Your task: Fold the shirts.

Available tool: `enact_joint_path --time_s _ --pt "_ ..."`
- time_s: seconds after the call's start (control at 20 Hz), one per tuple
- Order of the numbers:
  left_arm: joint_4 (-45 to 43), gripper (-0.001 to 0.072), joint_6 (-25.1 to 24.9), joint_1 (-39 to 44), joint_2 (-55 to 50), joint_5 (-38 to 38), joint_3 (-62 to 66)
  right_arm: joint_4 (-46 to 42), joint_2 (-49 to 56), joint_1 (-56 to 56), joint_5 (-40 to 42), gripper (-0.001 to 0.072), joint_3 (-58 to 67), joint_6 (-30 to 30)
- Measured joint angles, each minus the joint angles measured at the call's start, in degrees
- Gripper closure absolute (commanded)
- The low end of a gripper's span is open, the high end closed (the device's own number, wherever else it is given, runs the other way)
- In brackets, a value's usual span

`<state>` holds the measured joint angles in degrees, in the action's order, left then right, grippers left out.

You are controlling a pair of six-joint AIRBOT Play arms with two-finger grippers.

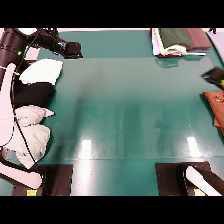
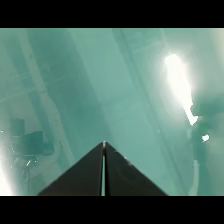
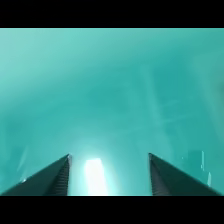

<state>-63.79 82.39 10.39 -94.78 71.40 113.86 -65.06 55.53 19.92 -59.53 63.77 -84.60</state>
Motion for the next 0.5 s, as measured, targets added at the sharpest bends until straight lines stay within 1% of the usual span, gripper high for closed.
enact_joint_path --time_s 0.05,0.2,0.3,0.5 --pt "0.0 0.0685 0.0 0.0 0.0 0.0 0.0 0.0 0.0 -5.2 0.4 0.0686 0.0 0.0" --pt "0.0 0.0684 0.0 0.0 0.0 0.0 0.0 -1.8 0.0 -20.0 2.4 0.0694 0.0 0.1" --pt "0.0 0.0684 0.0 0.0 0.0 -0.1 0.0 -4.2 0.0 -27.6 3.6 0.0694 0.0 0.2" --pt "0.0 0.0684 0.1 0.0 0.0 -0.8 0.0 -7.1 0.0 -36.4 4.9 0.0694 0.0 0.2"
